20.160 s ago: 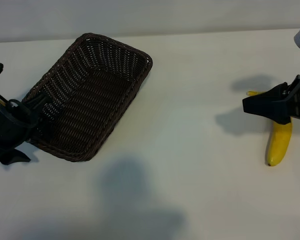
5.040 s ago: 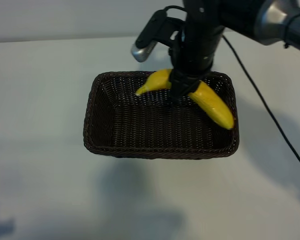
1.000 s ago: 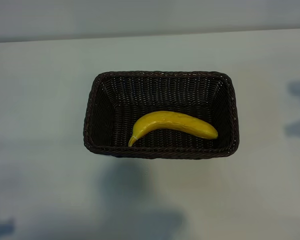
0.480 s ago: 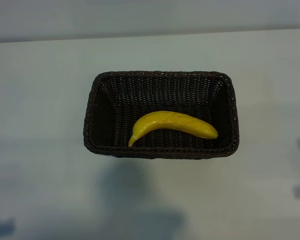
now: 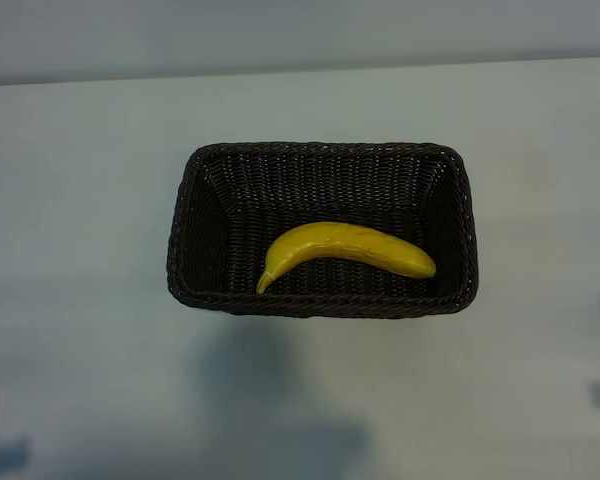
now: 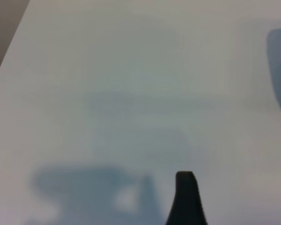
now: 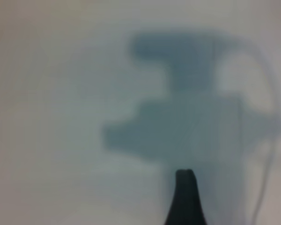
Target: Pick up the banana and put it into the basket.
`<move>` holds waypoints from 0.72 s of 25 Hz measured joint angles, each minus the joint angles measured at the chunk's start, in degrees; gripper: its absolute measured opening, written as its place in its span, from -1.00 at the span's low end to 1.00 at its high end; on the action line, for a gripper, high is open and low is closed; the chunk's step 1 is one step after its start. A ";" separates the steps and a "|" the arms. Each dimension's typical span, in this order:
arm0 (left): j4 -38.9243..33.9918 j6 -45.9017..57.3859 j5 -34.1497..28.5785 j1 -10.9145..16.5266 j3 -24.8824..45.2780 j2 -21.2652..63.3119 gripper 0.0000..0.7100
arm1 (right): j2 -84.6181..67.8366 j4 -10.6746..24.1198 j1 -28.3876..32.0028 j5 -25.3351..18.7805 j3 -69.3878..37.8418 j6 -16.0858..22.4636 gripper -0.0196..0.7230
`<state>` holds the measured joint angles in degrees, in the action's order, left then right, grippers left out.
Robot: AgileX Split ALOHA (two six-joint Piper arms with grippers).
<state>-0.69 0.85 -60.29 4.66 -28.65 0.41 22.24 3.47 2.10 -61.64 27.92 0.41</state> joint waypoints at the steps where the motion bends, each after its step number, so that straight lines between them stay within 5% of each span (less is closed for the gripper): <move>1: 0.00 0.05 0.00 0.00 0.00 0.00 0.58 | -1.09 0.00 0.00 0.00 0.00 0.00 0.53; 11: 0.00 0.05 0.00 0.00 0.00 0.00 0.58 | -17.55 0.00 0.06 -0.06 -0.07 0.00 0.53; 18: 0.00 0.05 0.00 0.00 0.00 0.00 0.58 | -22.60 0.00 5.72 -0.12 -0.07 0.00 0.53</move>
<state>-0.69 0.91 -60.29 4.66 -28.65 0.41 -0.36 3.47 7.81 -61.76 27.85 0.41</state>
